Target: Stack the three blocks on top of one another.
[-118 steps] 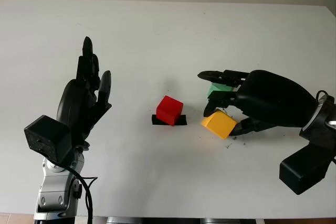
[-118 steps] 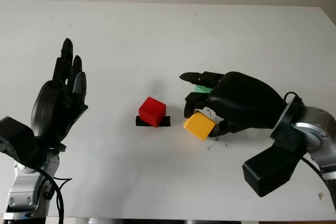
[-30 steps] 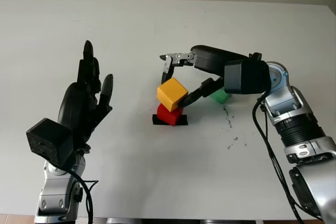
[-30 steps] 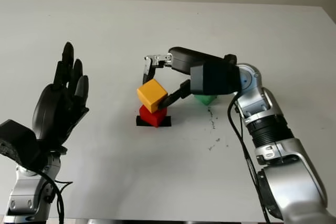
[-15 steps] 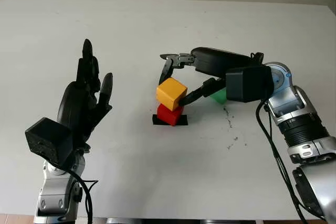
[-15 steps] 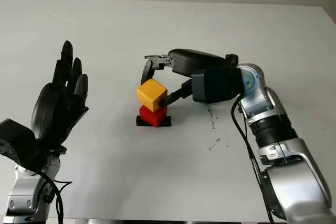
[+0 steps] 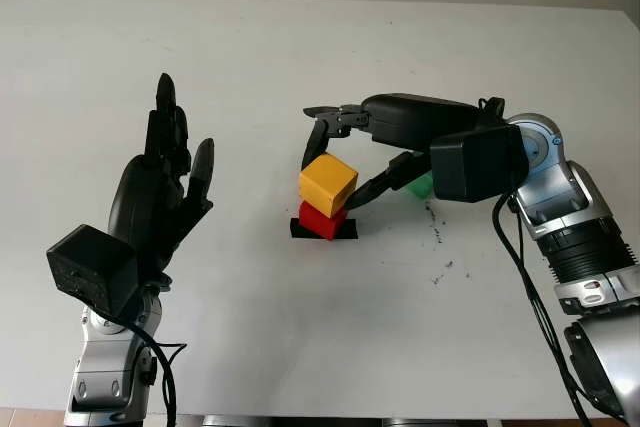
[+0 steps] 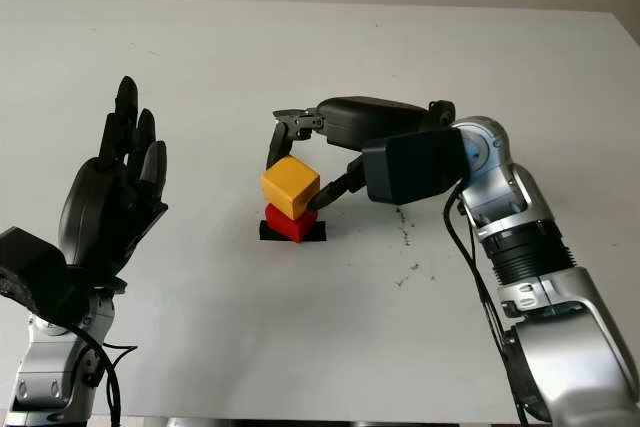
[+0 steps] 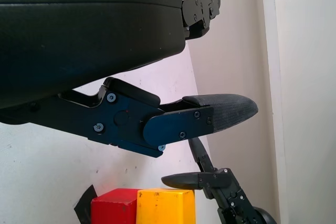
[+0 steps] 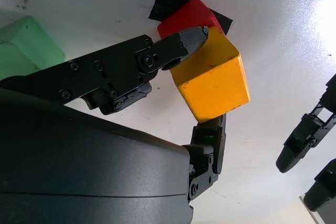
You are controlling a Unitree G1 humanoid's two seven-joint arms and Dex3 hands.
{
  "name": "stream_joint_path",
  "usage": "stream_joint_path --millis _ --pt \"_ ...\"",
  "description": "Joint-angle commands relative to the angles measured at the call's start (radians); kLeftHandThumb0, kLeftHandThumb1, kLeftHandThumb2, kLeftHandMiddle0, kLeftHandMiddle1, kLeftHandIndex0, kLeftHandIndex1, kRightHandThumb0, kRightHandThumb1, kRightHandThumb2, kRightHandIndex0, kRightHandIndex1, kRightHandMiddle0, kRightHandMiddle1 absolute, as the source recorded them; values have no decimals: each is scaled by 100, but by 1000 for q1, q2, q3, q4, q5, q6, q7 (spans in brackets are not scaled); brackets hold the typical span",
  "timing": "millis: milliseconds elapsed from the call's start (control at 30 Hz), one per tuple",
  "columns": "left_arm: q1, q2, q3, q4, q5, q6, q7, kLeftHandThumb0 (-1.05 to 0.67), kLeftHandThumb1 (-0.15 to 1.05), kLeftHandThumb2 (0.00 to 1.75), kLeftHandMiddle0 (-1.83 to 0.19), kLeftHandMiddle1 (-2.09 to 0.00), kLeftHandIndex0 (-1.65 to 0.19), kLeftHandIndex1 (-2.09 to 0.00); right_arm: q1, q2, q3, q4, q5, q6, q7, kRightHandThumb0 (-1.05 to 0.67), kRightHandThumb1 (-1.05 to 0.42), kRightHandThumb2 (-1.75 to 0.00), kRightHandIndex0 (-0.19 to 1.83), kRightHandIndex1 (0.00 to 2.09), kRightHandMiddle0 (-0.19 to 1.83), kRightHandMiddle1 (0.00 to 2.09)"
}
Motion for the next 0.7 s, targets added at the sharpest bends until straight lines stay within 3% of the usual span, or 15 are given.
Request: stream_joint_path --millis 0,67,200,267,333,667 --pt "15 -1 5 -18 -3 0 2 -68 105 57 19 0 19 0 15 -13 5 -17 -7 -4 -13 -50 -91 -5 1 3 11 102" --pt "15 0 5 -18 -3 0 1 -67 105 57 19 0 19 0 18 -13 5 -16 -14 -15 -25 -52 -91 -5 -1 3 6 95" --pt "16 -3 4 -20 3 0 9 -68 105 57 19 0 19 0 22 -20 8 -29 -35 -22 -47 -54 -89 -5 -13 2 -4 61" --pt "16 0 3 -17 3 -5 6 -67 105 57 19 0 19 0 25 -23 7 -36 -42 -30 -56 -61 -88 -5 -18 0 -16 26" --pt "16 1 4 -15 -1 -6 3 -67 105 57 19 0 19 0 24 -25 5 -38 -44 -34 -62 -66 -87 -5 -19 0 -18 8" --pt "17 -6 2 -27 2 18 17 -68 105 56 19 0 19 0 -2 -73 -97 -114 46 49 -72 -78 -89 -6 -19 0 -19 0"
